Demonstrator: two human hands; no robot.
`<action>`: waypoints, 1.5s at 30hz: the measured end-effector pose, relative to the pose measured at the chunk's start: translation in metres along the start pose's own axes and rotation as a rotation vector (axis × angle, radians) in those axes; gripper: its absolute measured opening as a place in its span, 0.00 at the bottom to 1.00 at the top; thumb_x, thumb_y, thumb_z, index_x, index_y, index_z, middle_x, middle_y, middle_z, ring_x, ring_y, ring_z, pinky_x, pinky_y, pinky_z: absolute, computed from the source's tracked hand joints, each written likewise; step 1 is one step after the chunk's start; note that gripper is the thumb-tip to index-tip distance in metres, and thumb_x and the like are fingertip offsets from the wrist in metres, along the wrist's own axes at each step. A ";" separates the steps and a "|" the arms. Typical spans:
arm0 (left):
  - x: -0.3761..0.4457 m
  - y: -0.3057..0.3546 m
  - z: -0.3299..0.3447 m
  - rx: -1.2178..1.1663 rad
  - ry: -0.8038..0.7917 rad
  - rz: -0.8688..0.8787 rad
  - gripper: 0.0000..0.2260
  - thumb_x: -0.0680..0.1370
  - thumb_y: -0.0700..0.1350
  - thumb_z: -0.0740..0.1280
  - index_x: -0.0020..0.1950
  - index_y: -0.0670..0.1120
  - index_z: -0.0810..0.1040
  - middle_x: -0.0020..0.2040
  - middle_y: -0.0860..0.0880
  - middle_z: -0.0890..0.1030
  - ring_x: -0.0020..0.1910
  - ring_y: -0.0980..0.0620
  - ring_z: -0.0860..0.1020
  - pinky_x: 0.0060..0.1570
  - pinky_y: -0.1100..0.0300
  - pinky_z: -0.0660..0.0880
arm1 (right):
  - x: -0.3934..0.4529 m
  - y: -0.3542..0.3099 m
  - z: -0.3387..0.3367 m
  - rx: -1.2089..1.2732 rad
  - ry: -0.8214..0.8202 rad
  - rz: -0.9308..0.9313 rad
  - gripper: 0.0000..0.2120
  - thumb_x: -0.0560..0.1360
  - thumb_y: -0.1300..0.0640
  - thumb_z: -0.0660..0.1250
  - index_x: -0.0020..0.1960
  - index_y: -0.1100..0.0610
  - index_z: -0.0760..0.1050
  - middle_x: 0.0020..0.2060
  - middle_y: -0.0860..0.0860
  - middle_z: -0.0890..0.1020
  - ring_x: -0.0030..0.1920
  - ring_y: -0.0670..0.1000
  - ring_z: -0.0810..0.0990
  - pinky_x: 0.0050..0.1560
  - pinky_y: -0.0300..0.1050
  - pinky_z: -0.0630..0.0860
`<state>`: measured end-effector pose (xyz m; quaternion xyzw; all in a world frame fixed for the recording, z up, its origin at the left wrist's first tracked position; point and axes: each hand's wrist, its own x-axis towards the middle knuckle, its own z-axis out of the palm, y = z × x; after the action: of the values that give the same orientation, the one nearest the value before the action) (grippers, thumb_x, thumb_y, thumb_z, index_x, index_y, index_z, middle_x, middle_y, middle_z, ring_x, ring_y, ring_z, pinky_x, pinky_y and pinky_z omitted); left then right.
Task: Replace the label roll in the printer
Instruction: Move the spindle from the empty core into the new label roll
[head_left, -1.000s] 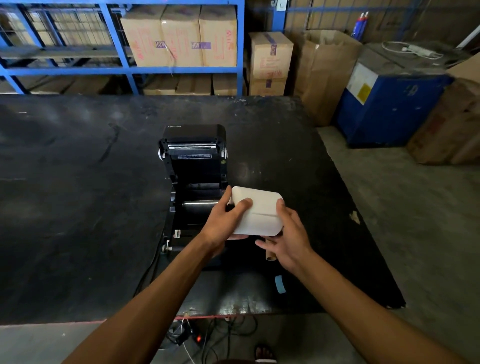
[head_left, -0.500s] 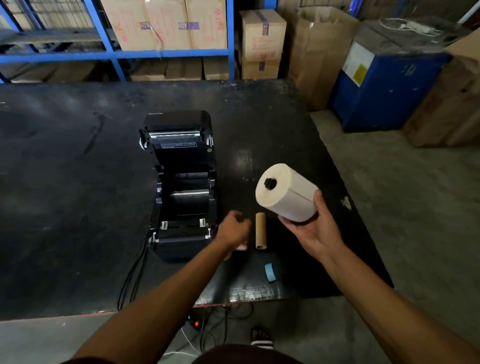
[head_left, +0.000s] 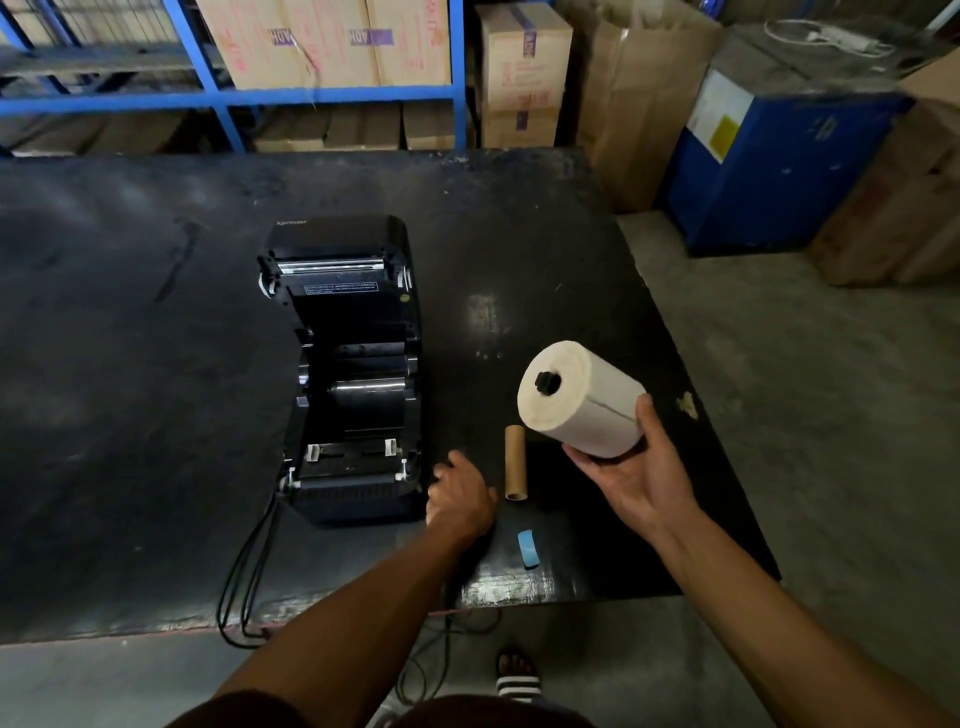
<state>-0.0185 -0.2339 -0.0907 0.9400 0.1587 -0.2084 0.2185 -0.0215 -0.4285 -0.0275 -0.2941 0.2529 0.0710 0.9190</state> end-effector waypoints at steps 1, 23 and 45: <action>0.001 0.000 -0.001 -0.021 0.001 -0.013 0.28 0.77 0.50 0.70 0.68 0.41 0.60 0.66 0.35 0.72 0.63 0.35 0.76 0.56 0.47 0.76 | 0.000 0.001 -0.001 0.003 0.001 0.008 0.29 0.67 0.47 0.76 0.64 0.52 0.70 0.64 0.62 0.72 0.62 0.67 0.74 0.56 0.70 0.75; -0.017 0.027 -0.078 -0.966 -0.153 0.533 0.22 0.77 0.38 0.70 0.72 0.45 0.72 0.44 0.51 0.79 0.37 0.64 0.79 0.38 0.69 0.76 | 0.001 0.019 0.003 -0.010 0.034 0.044 0.26 0.68 0.48 0.74 0.62 0.56 0.73 0.61 0.62 0.76 0.60 0.65 0.77 0.55 0.67 0.77; -0.028 0.045 -0.097 -0.679 -0.088 0.316 0.31 0.74 0.68 0.62 0.69 0.48 0.75 0.60 0.46 0.82 0.54 0.45 0.80 0.47 0.56 0.76 | 0.001 0.024 0.026 -0.237 0.091 -0.091 0.20 0.74 0.52 0.70 0.63 0.56 0.74 0.60 0.59 0.79 0.59 0.61 0.78 0.55 0.63 0.78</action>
<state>0.0065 -0.2321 0.0168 0.8171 0.0620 -0.1480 0.5536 -0.0168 -0.3939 -0.0224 -0.4145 0.2706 0.0453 0.8677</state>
